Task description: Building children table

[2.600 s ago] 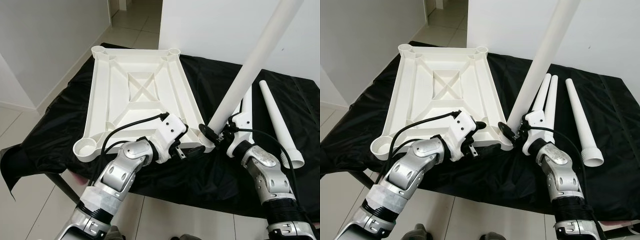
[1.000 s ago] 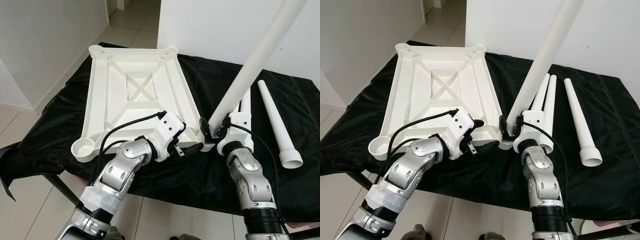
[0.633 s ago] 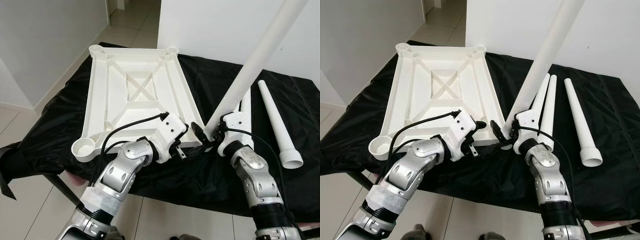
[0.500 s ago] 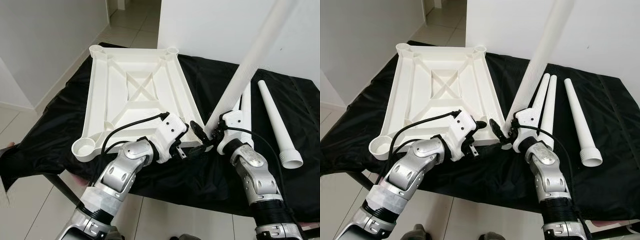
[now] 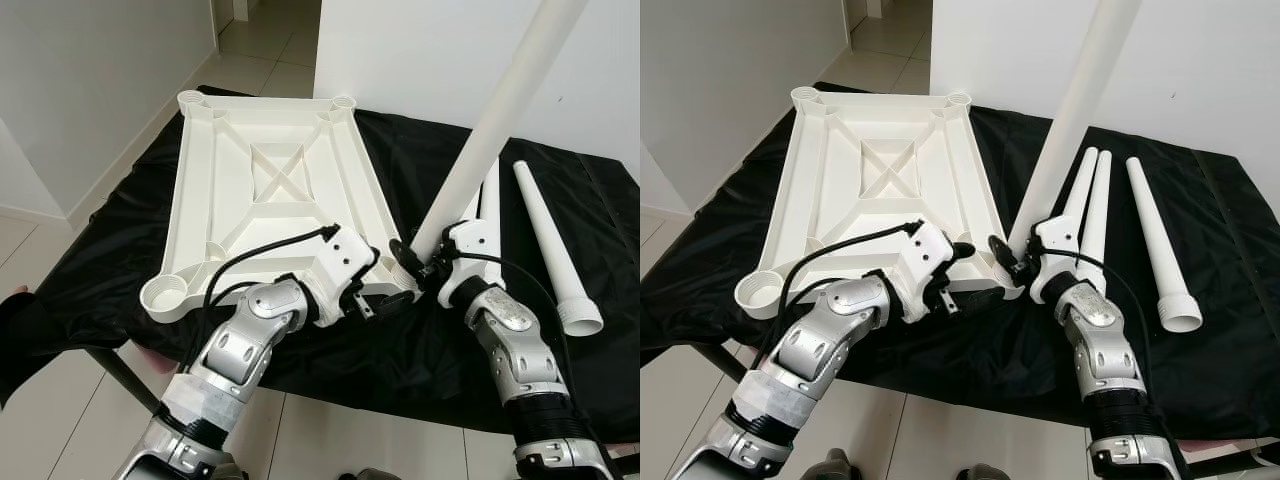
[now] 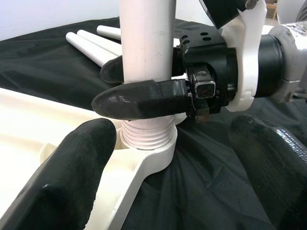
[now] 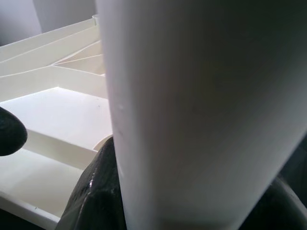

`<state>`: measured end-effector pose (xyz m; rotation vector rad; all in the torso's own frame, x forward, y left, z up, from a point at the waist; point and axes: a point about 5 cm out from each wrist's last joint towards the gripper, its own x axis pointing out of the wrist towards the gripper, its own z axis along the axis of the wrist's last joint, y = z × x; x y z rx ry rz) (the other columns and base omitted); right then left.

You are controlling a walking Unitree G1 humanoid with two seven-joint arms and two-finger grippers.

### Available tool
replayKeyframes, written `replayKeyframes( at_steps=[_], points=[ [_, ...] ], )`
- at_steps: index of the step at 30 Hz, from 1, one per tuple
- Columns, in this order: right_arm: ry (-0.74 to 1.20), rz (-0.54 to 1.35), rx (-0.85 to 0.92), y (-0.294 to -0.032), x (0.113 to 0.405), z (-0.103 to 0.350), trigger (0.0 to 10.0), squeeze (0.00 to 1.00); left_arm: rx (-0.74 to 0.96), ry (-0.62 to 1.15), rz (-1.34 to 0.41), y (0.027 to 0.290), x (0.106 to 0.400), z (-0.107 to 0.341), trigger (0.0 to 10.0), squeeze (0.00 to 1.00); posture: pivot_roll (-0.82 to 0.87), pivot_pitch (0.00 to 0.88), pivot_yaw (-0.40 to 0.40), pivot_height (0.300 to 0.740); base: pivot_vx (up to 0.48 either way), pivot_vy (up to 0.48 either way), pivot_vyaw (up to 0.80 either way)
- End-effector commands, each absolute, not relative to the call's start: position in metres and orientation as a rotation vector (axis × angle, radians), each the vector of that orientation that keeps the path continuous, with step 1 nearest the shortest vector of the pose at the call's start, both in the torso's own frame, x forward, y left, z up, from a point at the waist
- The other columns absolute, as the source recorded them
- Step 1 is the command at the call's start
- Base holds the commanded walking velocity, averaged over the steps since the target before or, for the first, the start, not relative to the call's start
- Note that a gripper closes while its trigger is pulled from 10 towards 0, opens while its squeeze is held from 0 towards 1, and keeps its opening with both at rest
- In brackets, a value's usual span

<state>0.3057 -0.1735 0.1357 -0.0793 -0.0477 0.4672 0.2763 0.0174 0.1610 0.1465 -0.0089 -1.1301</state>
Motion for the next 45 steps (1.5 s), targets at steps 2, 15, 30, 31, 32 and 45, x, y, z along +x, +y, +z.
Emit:
replayKeyframes(
  at_steps=[2,15,30,31,32,45],
  points=[
    [0.010,0.452,-0.057,-0.171,0.302,0.123,10.0,0.00,0.143,-0.012,-1.133,0.017,0.275,0.162,10.0,0.00,0.08,0.000,-0.072,0.740,0.000,0.000,0.00],
    [-0.007,-0.010,0.029,-0.152,0.301,0.128,10.0,0.00,0.146,-0.006,-1.132,0.018,0.273,0.160,10.0,0.00,0.08,0.000,-0.077,0.740,0.000,0.000,0.00],
    [-0.023,-0.175,0.121,-0.133,0.295,0.135,10.0,0.00,0.150,-0.008,-1.118,0.021,0.276,0.161,10.0,0.00,0.09,0.000,-0.084,0.740,0.000,0.000,0.00],
    [-0.028,-0.181,0.122,-0.135,0.295,0.136,10.0,0.00,0.150,-0.008,-1.117,0.021,0.276,0.161,10.0,0.00,0.09,0.000,-0.084,0.740,0.000,0.000,0.00],
    [-0.030,-0.191,0.123,-0.136,0.295,0.137,10.0,0.00,0.150,-0.008,-1.116,0.021,0.276,0.161,10.0,0.00,0.09,0.000,-0.084,0.740,0.000,0.000,0.00],
    [-0.083,-0.091,0.118,-0.159,0.296,0.140,10.0,0.00,0.152,-0.013,-1.120,0.019,0.276,0.160,10.0,0.00,0.08,0.000,-0.082,0.740,0.000,0.000,0.00]
  ],
)
